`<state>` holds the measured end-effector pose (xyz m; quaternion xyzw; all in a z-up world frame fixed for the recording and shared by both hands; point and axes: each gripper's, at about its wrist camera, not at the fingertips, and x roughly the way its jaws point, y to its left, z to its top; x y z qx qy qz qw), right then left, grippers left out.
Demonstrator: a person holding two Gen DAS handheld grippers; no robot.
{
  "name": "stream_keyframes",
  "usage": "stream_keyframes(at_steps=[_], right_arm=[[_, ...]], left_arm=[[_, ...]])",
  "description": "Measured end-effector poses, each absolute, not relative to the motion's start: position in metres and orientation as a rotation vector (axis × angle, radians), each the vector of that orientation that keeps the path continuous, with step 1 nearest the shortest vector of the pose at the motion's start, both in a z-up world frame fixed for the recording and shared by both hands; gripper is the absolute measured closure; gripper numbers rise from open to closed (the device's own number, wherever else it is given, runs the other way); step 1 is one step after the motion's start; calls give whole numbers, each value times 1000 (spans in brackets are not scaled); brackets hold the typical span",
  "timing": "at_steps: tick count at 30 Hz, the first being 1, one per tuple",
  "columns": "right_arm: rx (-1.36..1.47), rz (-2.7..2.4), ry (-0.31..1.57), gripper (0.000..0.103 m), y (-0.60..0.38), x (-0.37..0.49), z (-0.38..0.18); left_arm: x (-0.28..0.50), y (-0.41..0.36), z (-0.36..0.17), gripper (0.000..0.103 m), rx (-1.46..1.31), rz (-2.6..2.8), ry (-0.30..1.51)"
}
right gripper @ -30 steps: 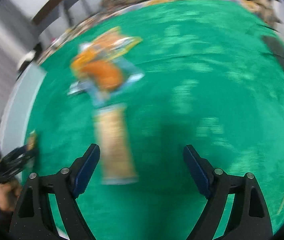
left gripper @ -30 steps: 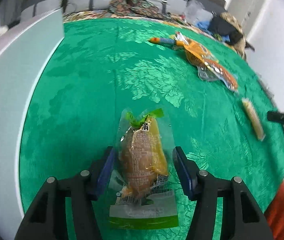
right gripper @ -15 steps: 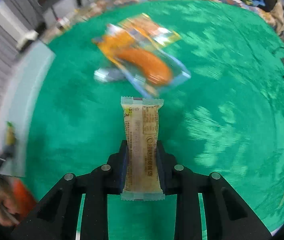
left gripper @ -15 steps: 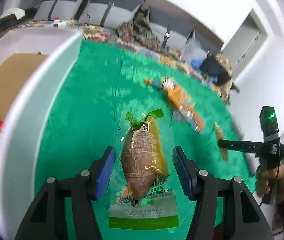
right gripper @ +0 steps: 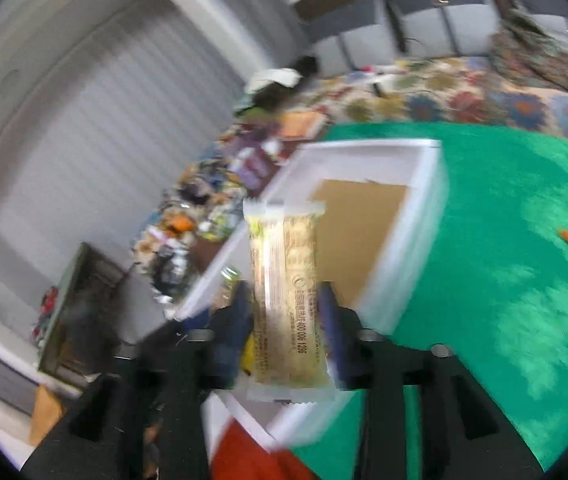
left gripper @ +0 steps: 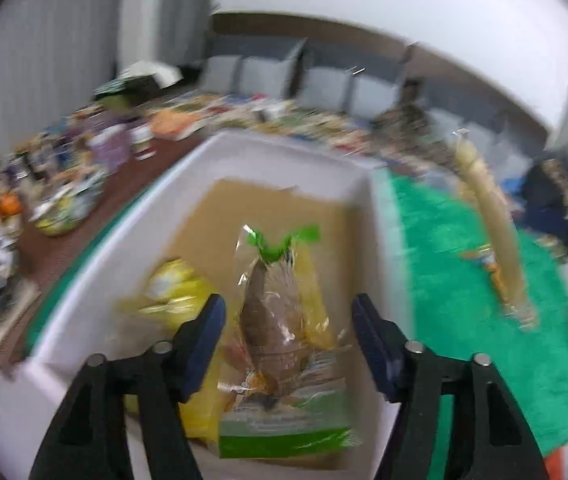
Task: Organize snacks
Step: 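Carry both snacks over the white box and open both grippers, then move both grippers back from the white box to the table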
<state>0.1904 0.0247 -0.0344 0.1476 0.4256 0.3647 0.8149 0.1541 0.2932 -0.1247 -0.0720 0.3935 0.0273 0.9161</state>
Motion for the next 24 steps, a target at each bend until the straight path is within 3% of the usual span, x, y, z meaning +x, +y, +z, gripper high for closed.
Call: stream_keyframes(at_steps=[6,11,17,20,24], right_arm=[[350,690,891,25,3,188,-54],[140,391,890,25,-89,173,-123],[-115,51,962,25,-221,112,-225],[-101,-22,965,25,-265,84,-244],[25,-69,905,23,-297,66,-246]], left_arm=[[127,336,-163,26,-196,178,836],[103,312,-170,25,-292,82,806],[104,201,-160,16,-299,-193,795],[105,121,-171,7,-236,-364,831],[123,40,-217,5,-95,-466,948]])
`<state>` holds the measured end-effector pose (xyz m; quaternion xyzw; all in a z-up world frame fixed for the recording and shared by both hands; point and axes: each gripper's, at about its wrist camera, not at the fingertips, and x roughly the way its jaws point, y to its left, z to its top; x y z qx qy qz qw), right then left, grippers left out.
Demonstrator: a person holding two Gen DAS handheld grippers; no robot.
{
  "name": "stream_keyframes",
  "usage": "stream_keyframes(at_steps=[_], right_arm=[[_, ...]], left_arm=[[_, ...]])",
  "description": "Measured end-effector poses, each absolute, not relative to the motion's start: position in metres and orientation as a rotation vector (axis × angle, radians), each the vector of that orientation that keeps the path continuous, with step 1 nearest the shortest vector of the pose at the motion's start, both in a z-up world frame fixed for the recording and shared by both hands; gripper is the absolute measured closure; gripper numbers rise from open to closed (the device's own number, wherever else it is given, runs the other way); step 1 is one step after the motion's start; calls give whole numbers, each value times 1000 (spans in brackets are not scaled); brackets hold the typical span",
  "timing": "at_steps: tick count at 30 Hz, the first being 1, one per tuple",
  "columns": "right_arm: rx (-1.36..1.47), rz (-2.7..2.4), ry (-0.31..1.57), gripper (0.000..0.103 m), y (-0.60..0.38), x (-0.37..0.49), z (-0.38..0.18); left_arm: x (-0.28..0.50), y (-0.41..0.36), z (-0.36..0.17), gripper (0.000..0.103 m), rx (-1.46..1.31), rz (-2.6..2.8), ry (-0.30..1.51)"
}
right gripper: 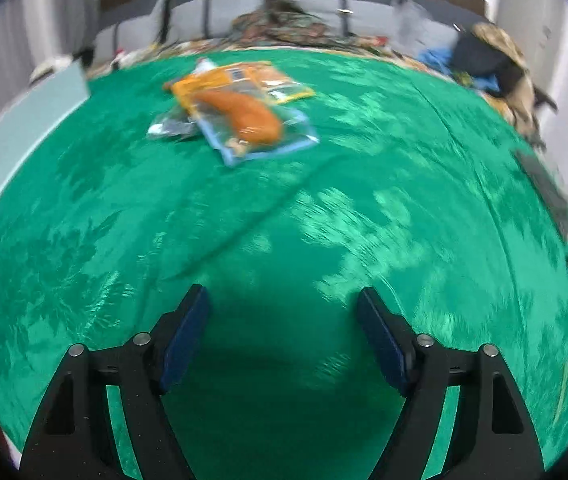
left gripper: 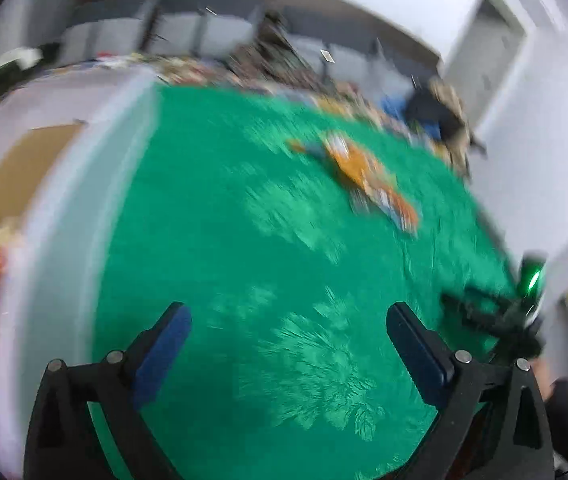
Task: Organize snacks
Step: 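Move both grippers back from the white box to the table, then grasp the orange-labeled vacuum pack with the right gripper and lift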
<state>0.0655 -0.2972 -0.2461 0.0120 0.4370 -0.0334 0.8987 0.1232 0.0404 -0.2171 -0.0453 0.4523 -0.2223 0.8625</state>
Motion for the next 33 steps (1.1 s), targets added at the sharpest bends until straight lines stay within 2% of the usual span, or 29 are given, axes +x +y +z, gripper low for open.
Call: stream_keyframes(at_steps=[4,8,11,14,18,20,26,33], right_arm=[[13,-85,917,18,-292,75,-244],[19,-85,916,17,-292,76,-242],[20,-84,916,17,-292,76,-243],[20,-84,916,17,-292,75,-244],[12,-60,933,14,-287,81,-243],[2,0,982,16,-287,94,-241],[81,64,960,16,-310,176,-199],[129,107,1132,15,-293,270,-228]], left_arm=[[151,3,-259,6,1,-452,1022],[182,-7,-286,6,63,-384,997],[193,-9,-291,5,124,-347,963],[194,-11,-296,0,164,-345,956],[193,-9,-295,0,165,-344,952],[195,-8,-295,0,166,-344,952],[195,-8,-295,0,166,-344,952],[195,-9,-295,0,166,-344,952]])
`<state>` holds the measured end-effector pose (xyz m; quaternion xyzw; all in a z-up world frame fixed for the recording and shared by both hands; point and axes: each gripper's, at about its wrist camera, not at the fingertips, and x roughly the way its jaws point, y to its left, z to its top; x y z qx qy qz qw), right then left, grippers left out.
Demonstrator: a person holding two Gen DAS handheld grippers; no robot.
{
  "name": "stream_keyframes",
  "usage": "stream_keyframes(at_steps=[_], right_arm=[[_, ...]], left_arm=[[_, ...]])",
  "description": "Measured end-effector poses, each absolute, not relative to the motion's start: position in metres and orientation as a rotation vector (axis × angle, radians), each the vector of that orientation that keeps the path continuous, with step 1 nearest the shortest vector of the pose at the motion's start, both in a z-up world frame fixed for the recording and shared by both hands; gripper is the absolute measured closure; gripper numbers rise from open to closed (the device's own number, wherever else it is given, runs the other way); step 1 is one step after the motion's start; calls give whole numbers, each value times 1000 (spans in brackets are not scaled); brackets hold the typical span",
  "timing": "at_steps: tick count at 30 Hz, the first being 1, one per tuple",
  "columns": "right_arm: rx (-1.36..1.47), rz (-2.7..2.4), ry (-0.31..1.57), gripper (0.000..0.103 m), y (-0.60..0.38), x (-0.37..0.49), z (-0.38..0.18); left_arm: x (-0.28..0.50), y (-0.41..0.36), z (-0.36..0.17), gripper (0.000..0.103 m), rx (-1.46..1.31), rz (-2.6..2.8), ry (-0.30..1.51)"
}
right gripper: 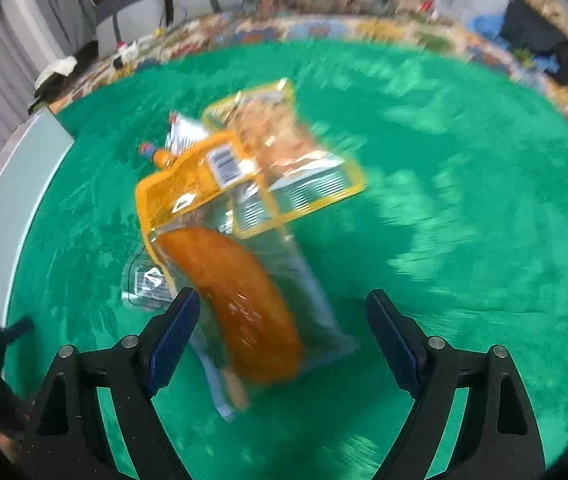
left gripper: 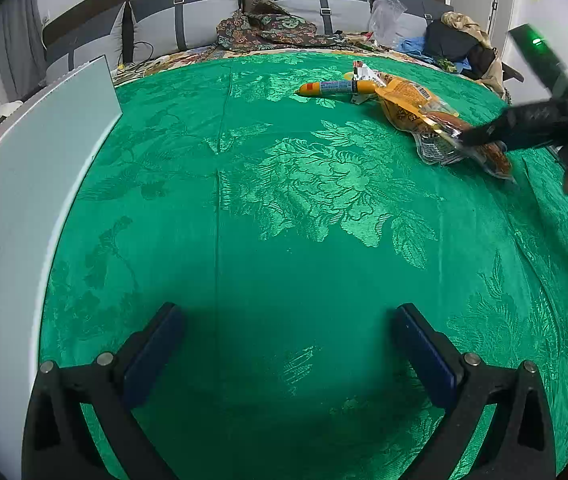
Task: Organize snacks
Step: 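Grasp the orange-labeled vacuum pack with the right gripper and lift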
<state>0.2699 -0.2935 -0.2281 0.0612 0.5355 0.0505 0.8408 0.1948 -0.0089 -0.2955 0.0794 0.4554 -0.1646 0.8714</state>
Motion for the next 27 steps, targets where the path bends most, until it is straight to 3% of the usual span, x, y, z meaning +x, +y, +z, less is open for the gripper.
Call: stream_keyframes(at_steps=[6,12,19,27], right_arm=[[-141,174,1147,24,-236,241,-240],[-166,235,1124,25,-228,156,-241],[-20,24,1028,24,-275,104,-240],[-28,8,955,14,-284,98,-245]], left_arm=[[195,-10,-296,0,167,-344,952],[195,-10,-296,0,167,-344,952],[194,-11,-296,0,167,-344,951],[195,-11,-296,0,167,-345,951]])
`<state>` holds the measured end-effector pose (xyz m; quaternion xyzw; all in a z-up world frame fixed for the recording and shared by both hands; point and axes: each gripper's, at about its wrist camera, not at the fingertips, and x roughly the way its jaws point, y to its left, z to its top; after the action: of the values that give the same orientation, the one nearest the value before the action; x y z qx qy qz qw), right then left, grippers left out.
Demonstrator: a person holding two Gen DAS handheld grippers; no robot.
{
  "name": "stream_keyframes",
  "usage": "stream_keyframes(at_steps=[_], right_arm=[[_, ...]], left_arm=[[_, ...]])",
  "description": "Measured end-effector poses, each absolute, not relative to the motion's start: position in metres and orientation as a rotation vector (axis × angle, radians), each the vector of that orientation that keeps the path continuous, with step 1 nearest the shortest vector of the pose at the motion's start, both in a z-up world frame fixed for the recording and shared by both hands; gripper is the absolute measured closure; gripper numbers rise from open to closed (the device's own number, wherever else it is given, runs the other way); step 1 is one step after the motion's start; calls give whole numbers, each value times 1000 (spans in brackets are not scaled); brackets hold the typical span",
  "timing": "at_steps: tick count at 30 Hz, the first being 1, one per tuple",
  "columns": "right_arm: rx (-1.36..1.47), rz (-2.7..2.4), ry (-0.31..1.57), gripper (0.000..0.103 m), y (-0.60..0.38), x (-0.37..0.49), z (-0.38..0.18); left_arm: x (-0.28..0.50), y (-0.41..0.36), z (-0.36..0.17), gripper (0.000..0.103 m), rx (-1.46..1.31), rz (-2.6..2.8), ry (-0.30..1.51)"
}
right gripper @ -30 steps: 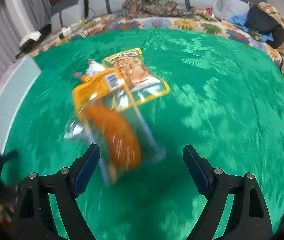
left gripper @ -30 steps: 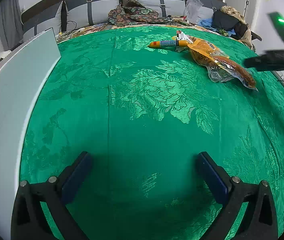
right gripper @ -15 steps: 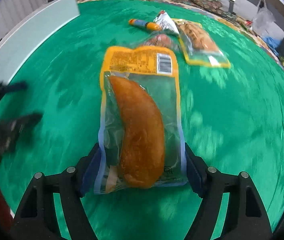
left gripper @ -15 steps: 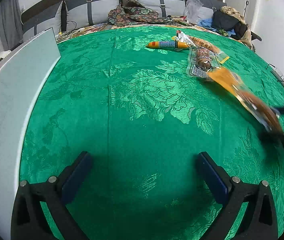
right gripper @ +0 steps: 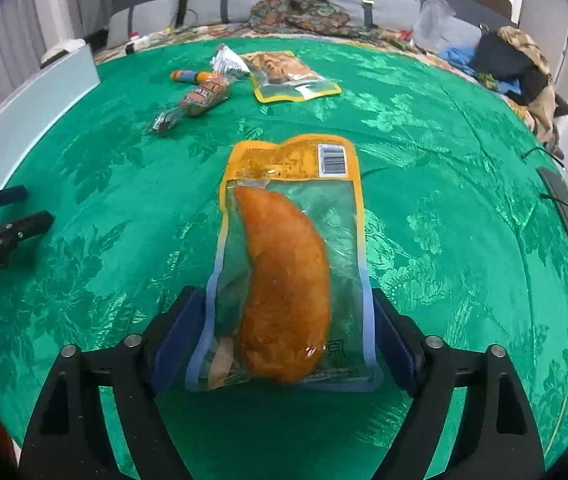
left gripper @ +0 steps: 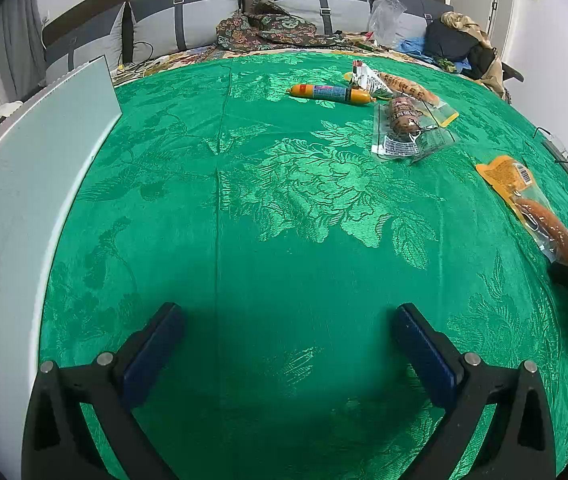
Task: Organize snacks
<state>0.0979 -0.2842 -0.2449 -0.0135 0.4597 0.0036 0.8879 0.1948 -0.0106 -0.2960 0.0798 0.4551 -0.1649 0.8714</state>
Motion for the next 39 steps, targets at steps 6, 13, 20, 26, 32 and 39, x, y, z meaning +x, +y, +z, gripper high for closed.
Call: stream_keyframes(at_steps=[6,13,20,26,32,39], right_arm=[[-26,16,934,12,-286,96,-244],[-22,7,933,11,-284,97,-244],[-22,6,934,11,-283,98,-244],[-21,7,934,11,-283,98,-244],[-21,7,933,11,-283,98,-245],[-20,7,933,11,-283,98,-245]], left_arm=[[195,-11,-296,0,167,-345,951],[195,-11,-296,0,167,-345,951],[195,-11,-296,0,167,-345,951],[195,-11,-296,0,168,-345,951],[195,-11,-296,0,167,-345,950],[195,-11,-297,0,167,-346,950]])
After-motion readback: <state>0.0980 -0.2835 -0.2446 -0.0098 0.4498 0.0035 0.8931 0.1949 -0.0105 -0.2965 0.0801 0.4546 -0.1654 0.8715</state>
